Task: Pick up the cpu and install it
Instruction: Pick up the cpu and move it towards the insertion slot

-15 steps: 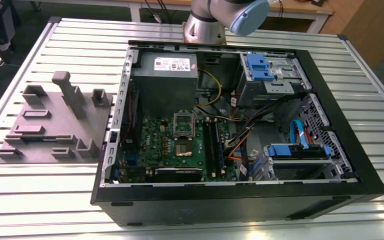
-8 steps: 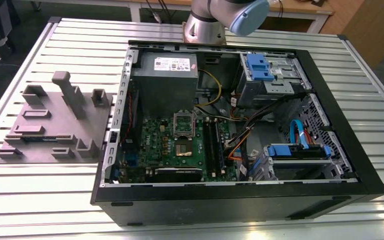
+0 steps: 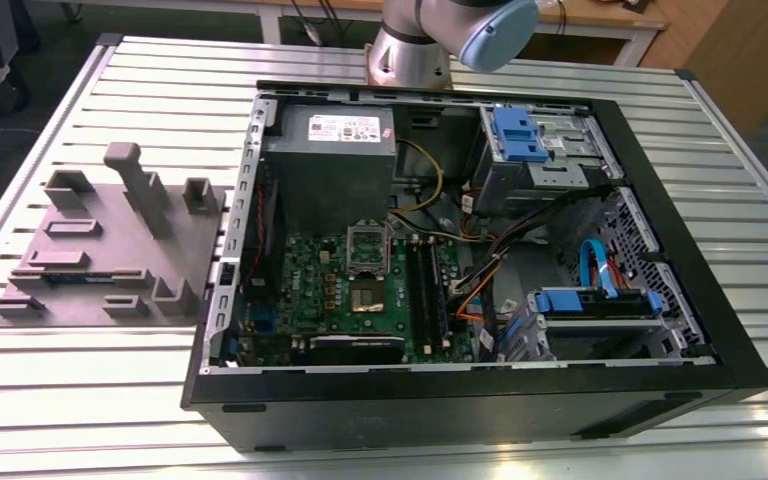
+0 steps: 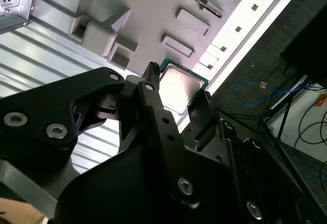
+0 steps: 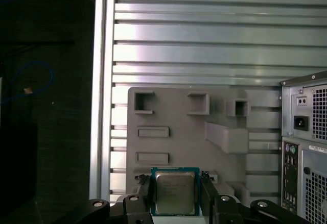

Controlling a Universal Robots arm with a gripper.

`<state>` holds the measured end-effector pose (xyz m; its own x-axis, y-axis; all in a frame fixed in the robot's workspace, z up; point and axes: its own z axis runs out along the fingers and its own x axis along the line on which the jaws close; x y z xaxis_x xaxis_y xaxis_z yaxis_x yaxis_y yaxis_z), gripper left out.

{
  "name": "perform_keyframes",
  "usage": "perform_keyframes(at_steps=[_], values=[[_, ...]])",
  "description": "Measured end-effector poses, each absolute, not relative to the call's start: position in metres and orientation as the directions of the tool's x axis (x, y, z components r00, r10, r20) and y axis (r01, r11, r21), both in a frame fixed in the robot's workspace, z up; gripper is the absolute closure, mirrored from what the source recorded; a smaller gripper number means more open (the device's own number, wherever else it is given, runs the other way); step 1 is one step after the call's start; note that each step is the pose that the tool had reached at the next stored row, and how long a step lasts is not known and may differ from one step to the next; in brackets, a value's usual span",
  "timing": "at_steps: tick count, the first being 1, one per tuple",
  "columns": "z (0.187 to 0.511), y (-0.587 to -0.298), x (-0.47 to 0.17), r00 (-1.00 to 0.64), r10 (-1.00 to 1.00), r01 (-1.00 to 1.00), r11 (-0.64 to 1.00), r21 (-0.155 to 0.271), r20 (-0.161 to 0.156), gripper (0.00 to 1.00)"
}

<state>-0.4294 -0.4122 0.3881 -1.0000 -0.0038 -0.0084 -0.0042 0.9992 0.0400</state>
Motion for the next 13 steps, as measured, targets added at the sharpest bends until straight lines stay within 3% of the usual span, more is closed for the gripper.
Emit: perform_keyframes(at_steps=[13], values=[[0.3956, -0.4113, -0.4291, -1.000, -0.004, -0.004, 0.999, 0.038, -0.008, 0.53]])
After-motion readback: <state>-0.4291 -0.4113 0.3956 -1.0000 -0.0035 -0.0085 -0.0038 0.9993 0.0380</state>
